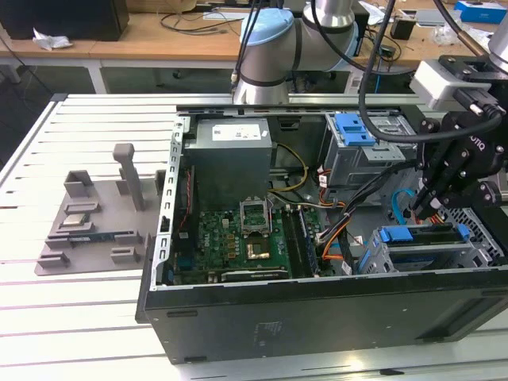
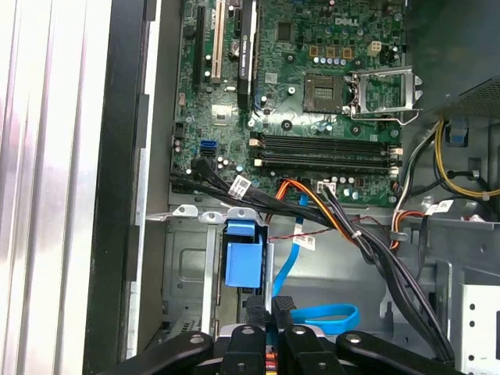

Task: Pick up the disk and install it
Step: 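Insert the second disk wire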

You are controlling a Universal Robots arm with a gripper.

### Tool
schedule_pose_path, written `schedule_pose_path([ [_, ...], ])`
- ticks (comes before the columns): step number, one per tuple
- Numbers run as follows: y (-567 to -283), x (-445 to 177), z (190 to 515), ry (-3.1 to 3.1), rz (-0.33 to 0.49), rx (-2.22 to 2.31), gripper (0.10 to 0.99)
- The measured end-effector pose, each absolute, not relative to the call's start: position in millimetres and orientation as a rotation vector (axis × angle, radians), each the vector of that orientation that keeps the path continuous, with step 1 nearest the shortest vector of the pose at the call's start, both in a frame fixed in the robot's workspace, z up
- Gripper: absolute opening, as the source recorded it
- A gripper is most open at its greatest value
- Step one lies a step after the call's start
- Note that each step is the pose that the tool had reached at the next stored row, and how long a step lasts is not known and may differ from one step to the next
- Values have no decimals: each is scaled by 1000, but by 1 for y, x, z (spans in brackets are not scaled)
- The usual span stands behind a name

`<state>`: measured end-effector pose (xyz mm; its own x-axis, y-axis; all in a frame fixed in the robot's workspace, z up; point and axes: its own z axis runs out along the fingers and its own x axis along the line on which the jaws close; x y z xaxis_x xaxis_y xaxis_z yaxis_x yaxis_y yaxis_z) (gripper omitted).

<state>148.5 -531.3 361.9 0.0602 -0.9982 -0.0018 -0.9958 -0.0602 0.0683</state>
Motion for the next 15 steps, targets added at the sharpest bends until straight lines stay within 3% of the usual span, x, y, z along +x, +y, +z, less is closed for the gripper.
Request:
schedule_pose_path([
  [15, -535, 159, 347, -2120, -74, 2251, 161],
])
